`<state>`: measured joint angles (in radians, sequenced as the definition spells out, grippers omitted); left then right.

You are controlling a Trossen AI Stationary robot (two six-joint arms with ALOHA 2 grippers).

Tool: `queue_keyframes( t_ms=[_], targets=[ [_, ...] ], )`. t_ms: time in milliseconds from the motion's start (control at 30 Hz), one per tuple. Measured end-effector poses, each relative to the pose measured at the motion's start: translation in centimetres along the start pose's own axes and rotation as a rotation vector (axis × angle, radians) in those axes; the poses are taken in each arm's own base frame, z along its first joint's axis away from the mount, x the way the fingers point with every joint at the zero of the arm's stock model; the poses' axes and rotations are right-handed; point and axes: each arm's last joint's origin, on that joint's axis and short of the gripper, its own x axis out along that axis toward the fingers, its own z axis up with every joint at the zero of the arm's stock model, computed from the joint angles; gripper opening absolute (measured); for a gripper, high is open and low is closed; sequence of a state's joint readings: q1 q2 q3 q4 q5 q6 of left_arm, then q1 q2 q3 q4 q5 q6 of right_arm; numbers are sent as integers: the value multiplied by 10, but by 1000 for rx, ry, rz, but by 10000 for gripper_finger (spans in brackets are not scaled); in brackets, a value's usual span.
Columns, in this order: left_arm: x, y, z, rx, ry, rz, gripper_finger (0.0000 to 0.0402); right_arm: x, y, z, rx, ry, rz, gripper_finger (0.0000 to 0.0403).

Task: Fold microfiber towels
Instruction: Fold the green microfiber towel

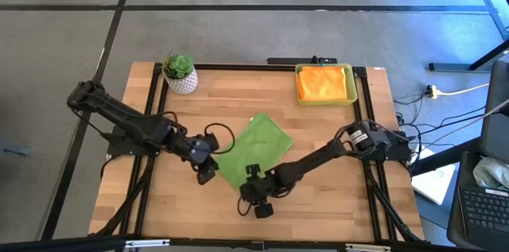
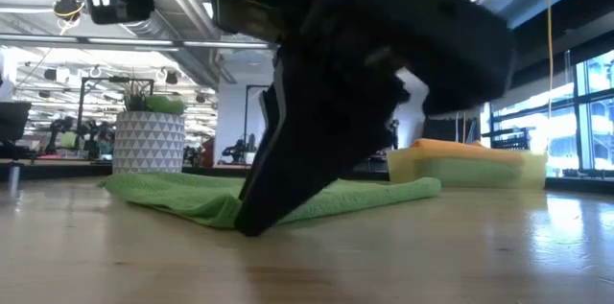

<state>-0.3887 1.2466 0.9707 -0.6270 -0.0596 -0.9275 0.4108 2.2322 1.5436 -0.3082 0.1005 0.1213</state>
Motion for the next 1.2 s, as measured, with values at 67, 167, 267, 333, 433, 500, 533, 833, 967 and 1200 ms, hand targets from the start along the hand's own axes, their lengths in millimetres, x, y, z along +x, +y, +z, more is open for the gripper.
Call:
queue_keyframes(
  t_ms=[67, 167, 267, 333, 433, 500, 533, 833, 967, 1200],
  targets=[
    [-4, 2, -5, -3, 16, 34, 53, 1, -5, 0, -6, -2, 6, 154],
    [-6, 3, -8, -15, 20, 56, 53, 1, -10, 0, -21, 6, 34, 141],
    [-6, 2, -10, -9, 25, 57, 53, 1, -11, 0, -21, 11, 43, 113],
    [-6, 2, -10, -8, 26, 59, 53, -1, -11, 1, 6, 7, 43, 79],
    [-6, 2, -11, 1, 41, 55, 53, -9, -11, 2, 91, 17, 71, 18],
    [-7, 3, -14, 5, 84, 49, 53, -15, -12, 6, 137, 2, 86, 11],
    [-8, 3, -15, 7, 104, 42, 53, -19, -12, 7, 140, 0, 86, 10],
    [-16, -7, -27, 45, 106, -16, 53, -68, -35, 23, 182, -30, 54, 4],
    [-16, -14, -27, 48, 30, -39, 53, -70, -50, 17, 247, 37, 11, 4],
    [-16, -14, -26, 120, -18, -18, 55, -72, -77, 18, 343, 29, -23, 4]
  ],
)
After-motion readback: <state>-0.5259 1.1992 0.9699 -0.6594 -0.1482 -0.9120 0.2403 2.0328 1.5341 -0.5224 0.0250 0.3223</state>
